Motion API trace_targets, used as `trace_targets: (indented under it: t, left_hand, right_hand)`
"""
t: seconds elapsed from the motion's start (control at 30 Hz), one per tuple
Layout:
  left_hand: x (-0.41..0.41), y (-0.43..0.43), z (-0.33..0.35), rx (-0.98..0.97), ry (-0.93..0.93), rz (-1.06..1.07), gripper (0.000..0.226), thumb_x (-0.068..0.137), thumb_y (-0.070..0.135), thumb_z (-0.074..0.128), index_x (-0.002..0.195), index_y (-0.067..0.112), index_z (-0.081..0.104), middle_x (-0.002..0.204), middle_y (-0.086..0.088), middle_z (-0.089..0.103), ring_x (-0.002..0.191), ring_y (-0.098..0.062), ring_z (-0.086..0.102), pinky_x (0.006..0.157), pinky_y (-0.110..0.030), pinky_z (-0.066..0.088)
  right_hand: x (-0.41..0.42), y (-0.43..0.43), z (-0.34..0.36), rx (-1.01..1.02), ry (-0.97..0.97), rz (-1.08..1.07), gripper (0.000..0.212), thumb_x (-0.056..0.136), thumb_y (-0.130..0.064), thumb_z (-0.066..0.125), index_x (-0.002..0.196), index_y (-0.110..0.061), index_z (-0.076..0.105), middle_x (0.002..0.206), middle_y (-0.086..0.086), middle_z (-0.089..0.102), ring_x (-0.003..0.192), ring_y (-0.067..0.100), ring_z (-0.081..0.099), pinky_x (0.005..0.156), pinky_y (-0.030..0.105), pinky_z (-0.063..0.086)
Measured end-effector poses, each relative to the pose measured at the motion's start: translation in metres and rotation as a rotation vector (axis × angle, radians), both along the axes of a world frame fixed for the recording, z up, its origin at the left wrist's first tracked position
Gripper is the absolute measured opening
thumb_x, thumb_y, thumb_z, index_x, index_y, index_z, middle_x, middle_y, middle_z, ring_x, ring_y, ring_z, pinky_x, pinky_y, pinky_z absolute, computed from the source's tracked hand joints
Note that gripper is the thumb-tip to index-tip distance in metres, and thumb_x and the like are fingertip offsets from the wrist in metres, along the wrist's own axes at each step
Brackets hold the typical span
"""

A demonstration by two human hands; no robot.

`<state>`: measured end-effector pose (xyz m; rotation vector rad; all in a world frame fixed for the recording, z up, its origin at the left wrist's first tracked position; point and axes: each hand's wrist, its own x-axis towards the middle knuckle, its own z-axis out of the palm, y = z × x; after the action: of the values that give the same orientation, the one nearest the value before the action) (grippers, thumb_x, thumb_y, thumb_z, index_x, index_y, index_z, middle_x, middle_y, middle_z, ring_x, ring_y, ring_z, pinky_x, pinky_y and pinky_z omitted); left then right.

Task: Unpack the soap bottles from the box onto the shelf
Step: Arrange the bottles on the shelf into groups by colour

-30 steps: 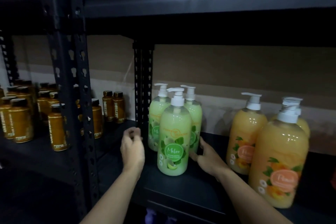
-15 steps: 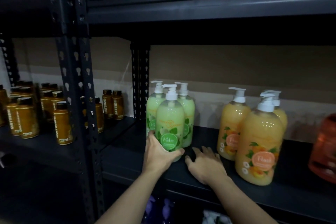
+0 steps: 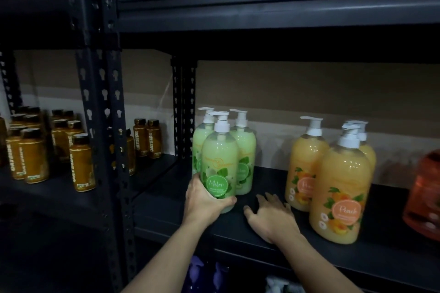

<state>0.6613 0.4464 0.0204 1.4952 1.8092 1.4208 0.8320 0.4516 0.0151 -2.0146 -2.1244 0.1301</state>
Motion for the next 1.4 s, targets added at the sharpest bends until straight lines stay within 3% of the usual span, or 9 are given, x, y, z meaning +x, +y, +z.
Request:
trace_targets:
  t: [0.4,0.73,1.03,1.4]
  left_hand:
    - [-0.008,0.008,-0.003,0.019,0.027,-0.037,0.105,0.05,0.046,0.091,0.137,0.017,0.04,0.134,-0.002,0.045,0.123,-0.022,0.048,0.098,-0.034,0.046]
    - [-0.012,0.009,-0.009,0.006,0.021,-0.105,0.12,0.056,0.052,0.088,0.15,0.018,0.022,0.15,-0.002,0.034,0.134,-0.023,0.042,0.102,-0.034,0.041]
    - [-0.019,0.015,-0.015,0.007,-0.005,-0.113,0.102,0.05,0.048,0.09,0.135,0.022,0.041,0.13,0.001,0.056,0.12,-0.022,0.054,0.097,-0.036,0.048]
    - [-0.015,0.013,-0.014,-0.005,0.001,-0.091,0.102,0.048,0.054,0.089,0.134,0.023,0.041,0.128,0.002,0.056,0.119,-0.023,0.054,0.096,-0.038,0.05]
  right_hand:
    - [-0.003,0.001,0.005,-0.038,0.022,-0.043,0.07,0.094,-0.062,0.033,0.153,-0.024,0.03,0.162,0.008,0.021,0.15,0.024,0.016,0.12,0.043,0.017]
    - [-0.008,-0.007,0.009,-0.05,-0.007,-0.102,0.072,0.095,-0.064,0.033,0.153,-0.022,0.029,0.162,0.003,0.022,0.148,0.023,0.023,0.116,0.038,0.021]
    - [-0.013,-0.008,0.009,-0.04,-0.01,-0.119,0.071,0.094,-0.064,0.034,0.153,-0.024,0.032,0.161,0.001,0.023,0.146,0.024,0.026,0.115,0.036,0.023]
    - [-0.011,-0.008,0.01,-0.048,-0.026,-0.103,0.071,0.096,-0.062,0.032,0.153,-0.021,0.031,0.161,0.003,0.023,0.147,0.024,0.024,0.116,0.038,0.022]
